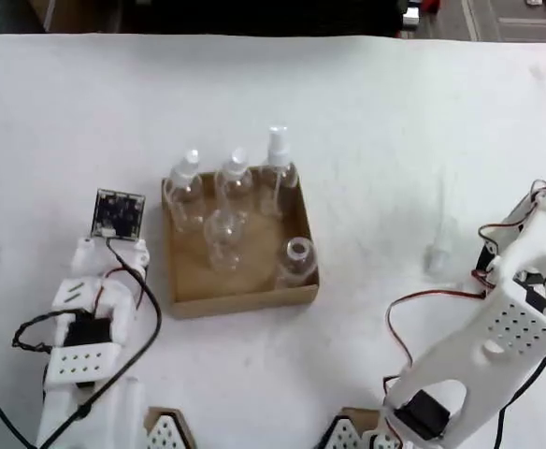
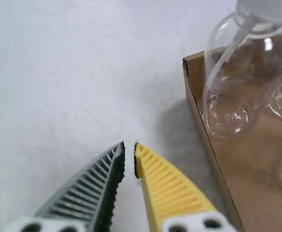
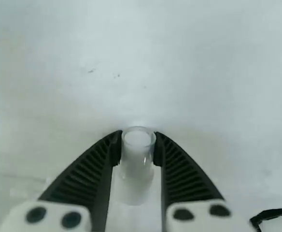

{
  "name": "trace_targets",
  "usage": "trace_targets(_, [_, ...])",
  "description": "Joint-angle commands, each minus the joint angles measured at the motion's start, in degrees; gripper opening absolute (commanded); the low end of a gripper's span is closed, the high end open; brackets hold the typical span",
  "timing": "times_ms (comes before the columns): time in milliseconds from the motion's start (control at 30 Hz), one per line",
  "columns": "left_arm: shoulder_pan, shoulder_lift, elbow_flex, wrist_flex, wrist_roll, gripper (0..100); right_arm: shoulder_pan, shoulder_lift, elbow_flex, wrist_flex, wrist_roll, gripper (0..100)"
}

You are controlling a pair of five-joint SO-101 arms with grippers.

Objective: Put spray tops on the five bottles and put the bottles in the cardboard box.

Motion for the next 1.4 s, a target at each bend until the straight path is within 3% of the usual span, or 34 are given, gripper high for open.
trace_targets(0, [-0.04, -0.75, -0.62, -1.58, -0.7, 4, 1.19, -5.85, -6.24, 6.55, 2.11, 1.6])
trace_targets(267, [-2.86, -0.75, -1.23, -1.32, -0.26, 4, 1.19, -19.91, -13.63, 6.29, 13.1, 1.6])
trace_targets(633, [-2.86, -0.75, -1.23, -1.23, -0.26, 4, -4.09, -42.07, -18.55, 6.29, 32.88, 1.6])
trace_targets(1033, [-2.86, -0.75, -1.23, -1.23, -0.26, 4, -16.48, -61.67, -17.41, 6.37, 35.34, 1.6])
trace_targets(1367, [-2.86, -0.75, -1.23, -1.23, -0.26, 4, -29.67, -79.34, 4.84, 0.57, 38.77, 1.6])
